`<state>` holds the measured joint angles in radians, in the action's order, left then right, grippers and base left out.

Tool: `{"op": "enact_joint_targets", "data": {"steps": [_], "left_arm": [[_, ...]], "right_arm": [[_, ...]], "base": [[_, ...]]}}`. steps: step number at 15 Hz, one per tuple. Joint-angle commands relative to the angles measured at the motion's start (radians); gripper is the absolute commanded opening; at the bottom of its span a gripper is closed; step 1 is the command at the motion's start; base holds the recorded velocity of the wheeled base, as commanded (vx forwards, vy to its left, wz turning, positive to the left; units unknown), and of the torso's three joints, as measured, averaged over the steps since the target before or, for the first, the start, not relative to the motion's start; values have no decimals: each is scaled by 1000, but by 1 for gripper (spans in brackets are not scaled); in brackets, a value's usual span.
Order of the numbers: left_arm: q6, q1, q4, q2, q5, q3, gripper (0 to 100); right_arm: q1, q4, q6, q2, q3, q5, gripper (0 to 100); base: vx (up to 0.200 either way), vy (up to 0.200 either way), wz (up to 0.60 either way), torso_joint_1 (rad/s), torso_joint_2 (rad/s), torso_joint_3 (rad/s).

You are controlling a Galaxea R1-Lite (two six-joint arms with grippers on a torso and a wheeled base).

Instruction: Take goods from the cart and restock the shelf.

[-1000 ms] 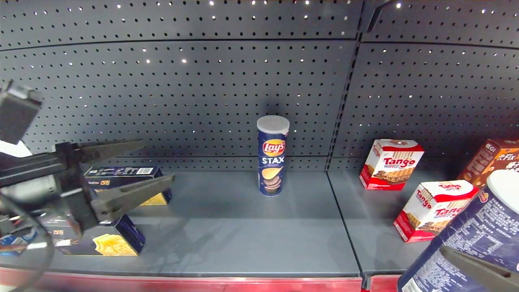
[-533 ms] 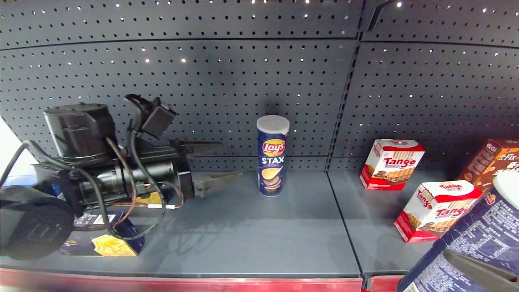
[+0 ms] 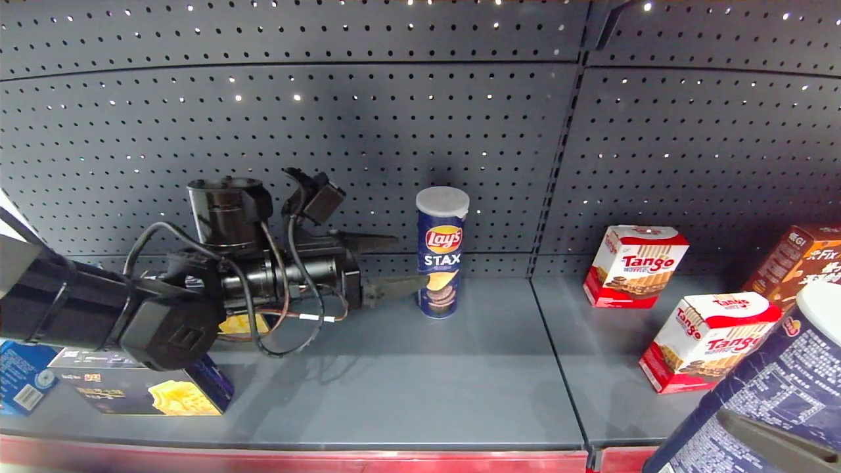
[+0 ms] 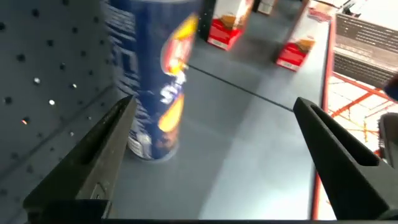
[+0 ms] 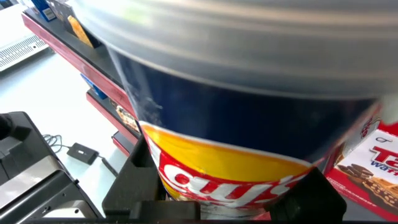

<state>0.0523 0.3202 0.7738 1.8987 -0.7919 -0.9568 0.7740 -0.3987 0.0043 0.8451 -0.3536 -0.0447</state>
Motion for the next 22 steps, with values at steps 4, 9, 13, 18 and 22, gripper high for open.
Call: {"op": "enact_joint_targets", "data": {"steps": [4, 9, 13, 18, 22], "left_arm": [[0, -3, 1, 114, -1, -99, 100], [0, -6, -4, 166, -4, -158, 100], [-20, -3, -10, 220, -13, -267, 100], [-23, 5, -27, 243, -15, -306, 100], [-23, 10, -28, 281, -15, -338, 100]], "right_arm": [[1, 0, 2, 2, 2, -1, 0], [-1, 1, 11, -6, 10, -3, 0], [-2, 1, 13, -6, 10, -4, 0], [-4, 1, 20, -6, 10, -6, 0], [-4, 1, 20, -6, 10, -6, 0]], "base": [[0, 0, 0, 0, 0, 0], [0, 0, 0, 0, 0, 0], [0, 0, 0, 0, 0, 0], [0, 0, 0, 0, 0, 0], [0, 0, 0, 0, 0, 0]]}}
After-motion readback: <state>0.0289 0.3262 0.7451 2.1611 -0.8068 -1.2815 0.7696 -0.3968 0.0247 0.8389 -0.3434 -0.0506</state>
